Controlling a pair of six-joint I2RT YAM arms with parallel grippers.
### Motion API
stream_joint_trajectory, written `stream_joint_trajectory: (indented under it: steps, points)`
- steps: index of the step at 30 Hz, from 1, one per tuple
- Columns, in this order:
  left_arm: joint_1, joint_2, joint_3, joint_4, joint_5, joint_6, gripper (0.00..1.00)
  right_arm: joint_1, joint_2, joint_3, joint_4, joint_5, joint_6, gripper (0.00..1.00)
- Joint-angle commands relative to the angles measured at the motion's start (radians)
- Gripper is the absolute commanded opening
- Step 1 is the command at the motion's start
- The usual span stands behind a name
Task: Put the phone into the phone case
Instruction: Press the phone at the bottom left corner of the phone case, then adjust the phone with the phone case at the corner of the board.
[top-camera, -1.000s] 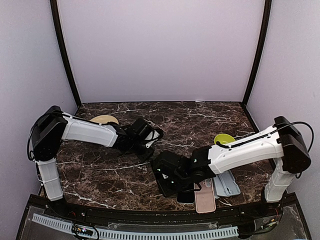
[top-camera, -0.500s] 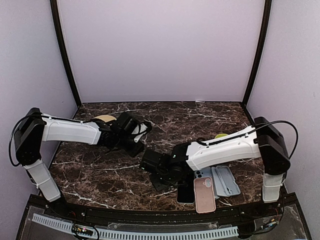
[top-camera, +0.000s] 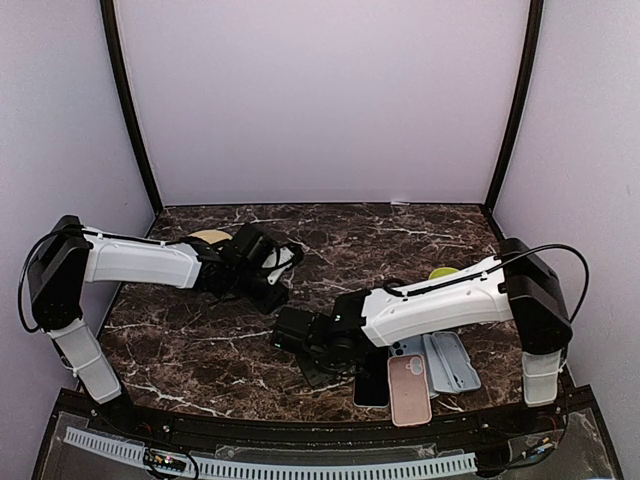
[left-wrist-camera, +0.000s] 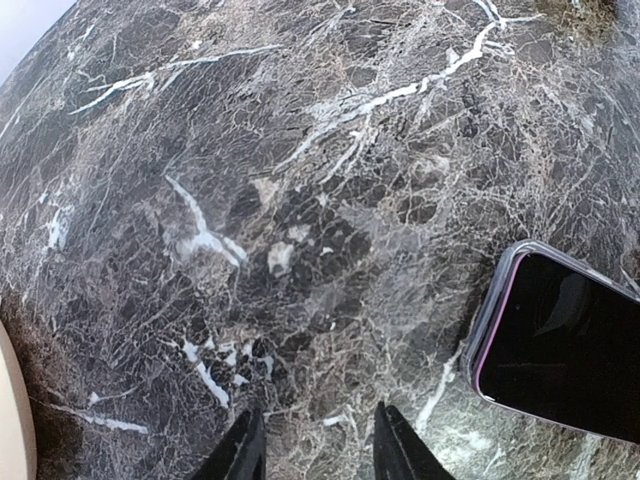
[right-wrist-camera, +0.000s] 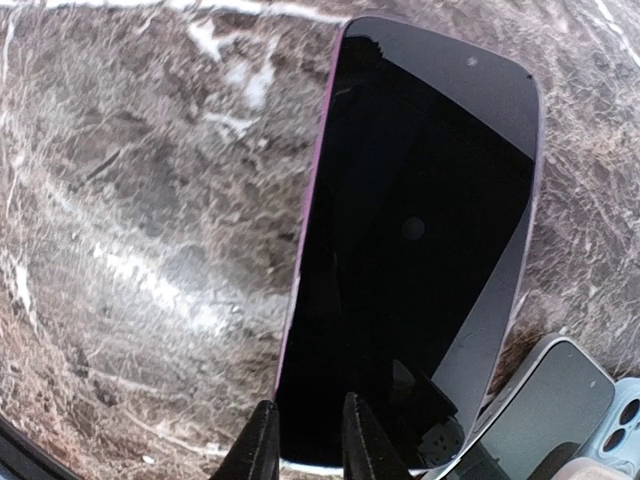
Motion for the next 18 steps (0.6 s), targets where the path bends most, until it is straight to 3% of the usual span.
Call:
stream_joint_trajectory:
  steps: [1,14,18]
  points:
    - [0.008,-0.004,-0.005,0.0,0.022,-0.008,0.39,0.016,0.024,0.023,-0.082,-0.02,-0.02,0.23]
    - [0.009,0.002,-0.004,0.004,0.048,-0.012,0.39,0.061,0.039,0.079,-0.119,0.017,-0.073,0.25]
    - [0.009,0.005,-0.004,0.002,0.053,-0.013,0.39,0.06,0.061,0.058,-0.127,0.048,-0.066,0.2]
